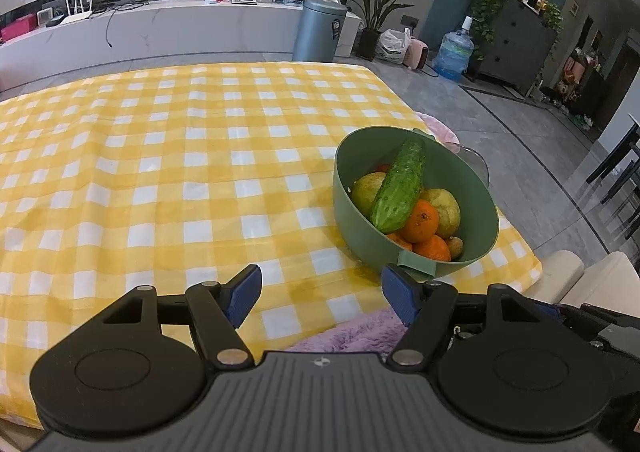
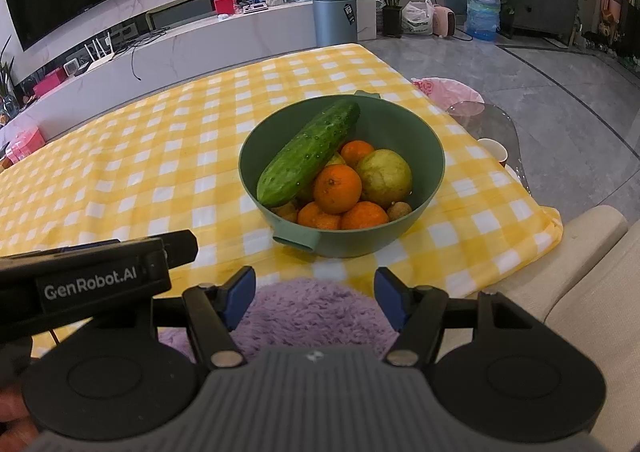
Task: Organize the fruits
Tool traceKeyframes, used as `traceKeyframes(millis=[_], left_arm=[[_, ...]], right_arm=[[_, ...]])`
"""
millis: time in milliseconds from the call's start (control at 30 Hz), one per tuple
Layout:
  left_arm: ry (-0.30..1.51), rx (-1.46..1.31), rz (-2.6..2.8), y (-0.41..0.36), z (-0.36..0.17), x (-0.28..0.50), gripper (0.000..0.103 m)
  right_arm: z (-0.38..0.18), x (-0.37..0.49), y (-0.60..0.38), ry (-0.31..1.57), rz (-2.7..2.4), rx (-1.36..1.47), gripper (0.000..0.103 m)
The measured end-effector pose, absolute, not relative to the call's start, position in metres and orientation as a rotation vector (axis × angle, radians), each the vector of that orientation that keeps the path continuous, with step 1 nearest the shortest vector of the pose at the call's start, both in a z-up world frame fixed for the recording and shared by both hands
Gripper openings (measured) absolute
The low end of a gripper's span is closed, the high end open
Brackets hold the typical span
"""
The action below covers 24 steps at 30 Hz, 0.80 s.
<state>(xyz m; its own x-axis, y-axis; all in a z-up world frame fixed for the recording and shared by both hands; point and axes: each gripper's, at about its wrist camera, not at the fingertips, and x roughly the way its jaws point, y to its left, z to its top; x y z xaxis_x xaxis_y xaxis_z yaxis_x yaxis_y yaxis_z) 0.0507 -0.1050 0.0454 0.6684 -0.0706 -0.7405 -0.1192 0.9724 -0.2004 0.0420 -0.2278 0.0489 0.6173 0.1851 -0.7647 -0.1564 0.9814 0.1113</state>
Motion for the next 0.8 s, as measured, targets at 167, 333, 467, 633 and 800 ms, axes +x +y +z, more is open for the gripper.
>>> traceKeyframes(millis=[167, 333, 467, 633, 800], left_arm=[[0.843, -0.247, 0.027, -0.103, 0.045, 0.050, 0.081], [0.845, -0.251, 0.021, -0.100, 0.045, 0.050, 0.081], [0.852, -0.255, 0.015, -0.099, 0.045, 0.049, 0.081], [0.853, -0.255, 0.016, -0.098, 0.045, 0.048, 0.080], [0.854, -0.262, 0.014, -0.096, 0.046, 0.048, 0.080]], right_arm=[[0.049, 0.041, -0.224, 0.882, 0.197, 0.028, 0.063], [0.050, 0.040, -0.222, 0.883, 0.199, 0.021, 0.063], [0.050, 0.039, -0.219, 0.882, 0.197, -0.001, 0.063], [0.050, 0.038, -0.216, 0.884, 0.198, -0.008, 0.063], [0.052, 0.037, -0.215, 0.881, 0.197, -0.016, 0.063]])
